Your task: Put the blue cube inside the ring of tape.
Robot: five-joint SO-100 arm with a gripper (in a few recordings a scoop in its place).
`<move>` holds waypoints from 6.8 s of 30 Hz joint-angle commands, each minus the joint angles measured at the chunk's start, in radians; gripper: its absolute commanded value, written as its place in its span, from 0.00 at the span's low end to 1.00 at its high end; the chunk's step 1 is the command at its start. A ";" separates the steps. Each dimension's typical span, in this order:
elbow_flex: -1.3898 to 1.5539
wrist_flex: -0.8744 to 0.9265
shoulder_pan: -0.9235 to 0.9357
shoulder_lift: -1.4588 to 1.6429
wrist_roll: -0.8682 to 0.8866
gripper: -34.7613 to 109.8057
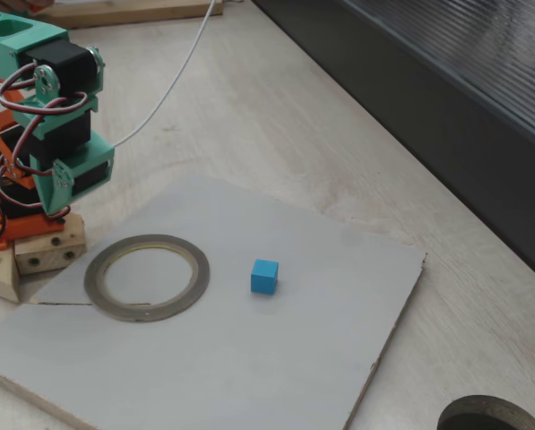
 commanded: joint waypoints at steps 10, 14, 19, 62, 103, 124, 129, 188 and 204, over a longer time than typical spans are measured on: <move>0.005 0.034 0.002 0.008 0.008 0.24; -0.009 0.034 0.002 0.018 0.005 0.24; -0.054 0.032 0.000 0.020 0.005 0.24; -0.902 0.028 -0.278 -0.761 0.003 0.24; -1.267 -0.341 -0.272 -1.065 0.008 0.24; -1.267 -0.336 -0.268 -1.058 0.012 0.46; -1.267 -0.273 -0.268 -1.062 0.014 0.59; -1.279 -0.218 -0.270 -1.227 0.005 0.63; -1.279 -0.218 -0.270 -1.227 0.005 0.63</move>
